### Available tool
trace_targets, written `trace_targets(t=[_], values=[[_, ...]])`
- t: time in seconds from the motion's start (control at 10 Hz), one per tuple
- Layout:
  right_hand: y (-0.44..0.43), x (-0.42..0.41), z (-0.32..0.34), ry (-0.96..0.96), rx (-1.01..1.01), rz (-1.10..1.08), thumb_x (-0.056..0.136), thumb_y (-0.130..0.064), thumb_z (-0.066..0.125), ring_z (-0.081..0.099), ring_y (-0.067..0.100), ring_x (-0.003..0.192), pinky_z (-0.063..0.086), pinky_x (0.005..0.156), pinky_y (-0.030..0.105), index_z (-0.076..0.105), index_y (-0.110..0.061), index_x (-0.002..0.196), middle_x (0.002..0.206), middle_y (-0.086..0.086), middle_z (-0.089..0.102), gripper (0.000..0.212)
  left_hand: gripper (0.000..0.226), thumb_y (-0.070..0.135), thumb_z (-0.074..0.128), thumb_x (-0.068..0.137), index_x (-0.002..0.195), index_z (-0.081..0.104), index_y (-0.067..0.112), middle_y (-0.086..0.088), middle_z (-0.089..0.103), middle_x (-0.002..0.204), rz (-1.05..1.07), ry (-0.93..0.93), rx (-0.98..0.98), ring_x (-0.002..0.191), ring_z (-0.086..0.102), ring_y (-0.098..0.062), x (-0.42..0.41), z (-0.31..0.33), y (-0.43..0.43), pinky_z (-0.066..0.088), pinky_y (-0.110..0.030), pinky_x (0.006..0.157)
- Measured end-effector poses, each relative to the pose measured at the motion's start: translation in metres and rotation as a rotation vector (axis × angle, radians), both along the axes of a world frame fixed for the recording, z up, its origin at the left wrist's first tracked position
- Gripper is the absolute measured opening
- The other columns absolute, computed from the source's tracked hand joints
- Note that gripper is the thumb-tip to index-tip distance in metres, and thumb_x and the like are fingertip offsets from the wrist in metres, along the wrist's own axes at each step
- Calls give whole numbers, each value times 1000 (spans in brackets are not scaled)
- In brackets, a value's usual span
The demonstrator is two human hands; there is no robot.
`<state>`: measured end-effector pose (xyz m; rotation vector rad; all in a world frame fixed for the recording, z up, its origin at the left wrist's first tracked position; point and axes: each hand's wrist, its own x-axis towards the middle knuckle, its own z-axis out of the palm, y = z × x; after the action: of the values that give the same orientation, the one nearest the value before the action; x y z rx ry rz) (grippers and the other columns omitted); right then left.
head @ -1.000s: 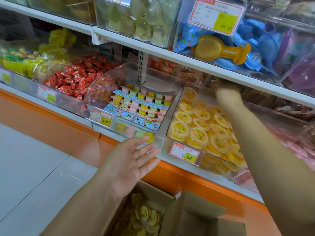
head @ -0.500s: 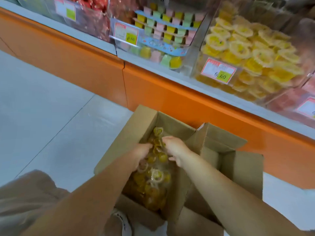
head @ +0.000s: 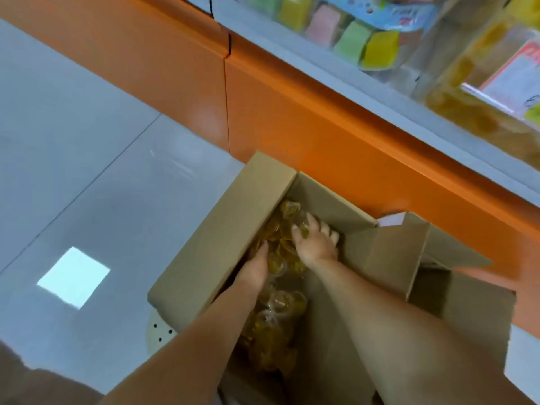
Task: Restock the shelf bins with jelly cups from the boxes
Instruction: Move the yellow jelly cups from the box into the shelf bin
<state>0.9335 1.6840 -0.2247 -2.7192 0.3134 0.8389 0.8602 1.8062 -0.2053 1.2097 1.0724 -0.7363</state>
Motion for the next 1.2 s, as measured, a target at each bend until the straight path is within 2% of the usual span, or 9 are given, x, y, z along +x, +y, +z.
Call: trace_targets(t=[0.1,0.2,0.4,0.5,0.6,0.7,0.9,1.0,1.2], values=[[-2,17,-18,89,-37,134,91,-67,29,16,32,141,22,112,43,22,-37,150,155,5,25,67,60,50,32,105,147,43,9,-12,47,149,40,1,-84,137,47,-31,16,6,1,43,-31,94],[0,16,-21,158,124,30,89,-65,41,27,31,138,28,111,41,33,-34,146,152,5,28,65,62,55,34,103,148,42,13,-12,48,149,53,4,-131,136,47,-31,21,-2,0,43,-33,95],[1,3,-19,334,562,-302,90,-43,57,46,22,126,42,100,38,39,-31,142,142,-3,44,56,71,69,39,94,153,35,30,-5,43,153,58,71,-107,137,46,-28,33,-8,3,36,-37,111],[-2,12,-13,490,609,-345,83,-52,59,45,21,122,38,98,45,43,-41,132,135,-5,46,52,98,92,51,67,144,47,32,-7,51,147,56,72,-141,129,54,-31,34,-23,3,41,-46,110],[-1,12,-13,592,661,-375,64,-72,65,48,21,122,36,104,52,46,-42,131,139,-4,48,77,126,102,58,33,140,52,35,-7,54,145,79,84,-173,125,57,-32,29,-54,3,41,-53,109],[-3,8,-16,672,703,-451,41,-86,69,57,24,118,42,103,52,49,-41,133,135,-1,57,105,114,97,56,49,142,52,32,-6,54,145,68,126,-186,129,55,-31,28,-46,1,40,-52,110],[-14,0,11,701,777,-484,80,-66,58,63,25,109,48,96,47,65,-26,113,114,6,70,52,76,76,51,84,136,57,21,-14,58,137,64,139,-212,124,54,-40,31,9,3,30,-67,110],[-16,-3,25,638,834,-539,83,-60,59,63,25,108,49,95,47,68,-25,109,113,7,70,45,55,66,50,93,115,65,18,-16,61,120,105,111,-295,103,59,-40,30,27,2,36,-73,101],[-28,-11,70,522,986,-579,88,-53,56,65,24,106,53,88,43,69,-29,114,113,6,71,37,53,60,43,98,115,69,17,-18,68,123,104,-27,-499,111,61,-38,21,51,6,50,-60,92]])
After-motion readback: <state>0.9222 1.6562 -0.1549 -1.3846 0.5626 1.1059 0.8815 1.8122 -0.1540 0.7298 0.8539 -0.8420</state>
